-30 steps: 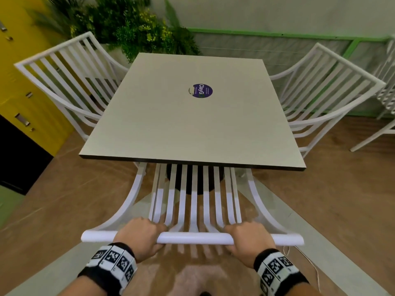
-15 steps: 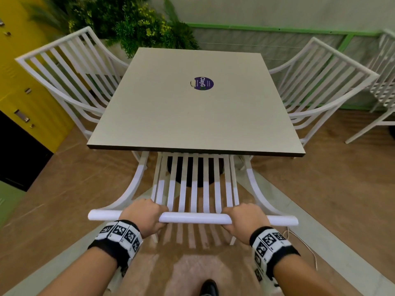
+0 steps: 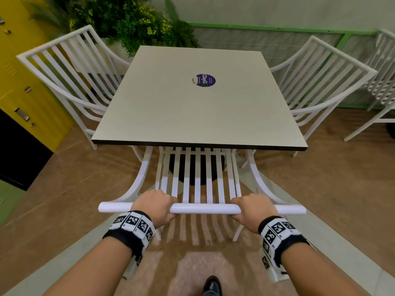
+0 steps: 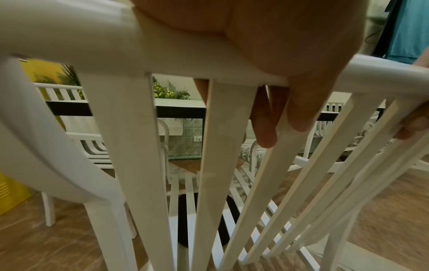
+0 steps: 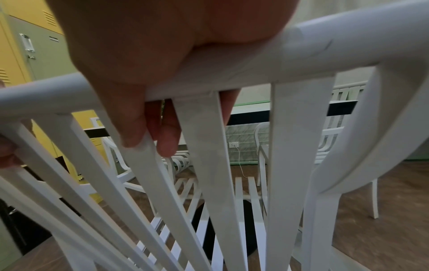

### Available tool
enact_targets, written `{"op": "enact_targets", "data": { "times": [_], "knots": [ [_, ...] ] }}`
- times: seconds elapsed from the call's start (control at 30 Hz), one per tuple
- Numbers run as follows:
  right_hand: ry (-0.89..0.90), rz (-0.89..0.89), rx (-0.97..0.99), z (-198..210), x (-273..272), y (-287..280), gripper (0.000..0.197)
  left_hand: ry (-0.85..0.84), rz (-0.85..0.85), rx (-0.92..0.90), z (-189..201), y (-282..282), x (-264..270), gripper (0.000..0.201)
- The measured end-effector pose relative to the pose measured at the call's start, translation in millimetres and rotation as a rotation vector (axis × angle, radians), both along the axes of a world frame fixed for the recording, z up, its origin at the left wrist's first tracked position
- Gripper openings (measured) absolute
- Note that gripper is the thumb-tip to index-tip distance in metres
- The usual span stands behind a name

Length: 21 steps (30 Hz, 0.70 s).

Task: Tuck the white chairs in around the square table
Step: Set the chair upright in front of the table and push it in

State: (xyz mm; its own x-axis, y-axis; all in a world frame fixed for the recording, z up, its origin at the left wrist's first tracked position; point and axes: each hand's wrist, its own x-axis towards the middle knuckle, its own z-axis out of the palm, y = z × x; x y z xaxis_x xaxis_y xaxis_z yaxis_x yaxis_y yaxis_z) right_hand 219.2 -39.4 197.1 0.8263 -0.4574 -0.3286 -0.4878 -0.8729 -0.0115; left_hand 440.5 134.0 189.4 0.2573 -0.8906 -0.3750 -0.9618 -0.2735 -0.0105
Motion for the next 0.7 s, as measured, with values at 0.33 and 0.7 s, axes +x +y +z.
{"op": "enact_targets", "data": {
  "times": [0.33, 0.7],
  "knots": [
    [0.011, -0.007, 0.002, -1, 11, 10, 0.013, -0.001, -0.012, -0.002, 6, 7, 12, 0.02],
    [-0.001, -0.015, -0.002, 1, 9, 9, 0.011, 0.003, -0.007, -0.016, 5, 7, 10, 0.019]
  ]
}}
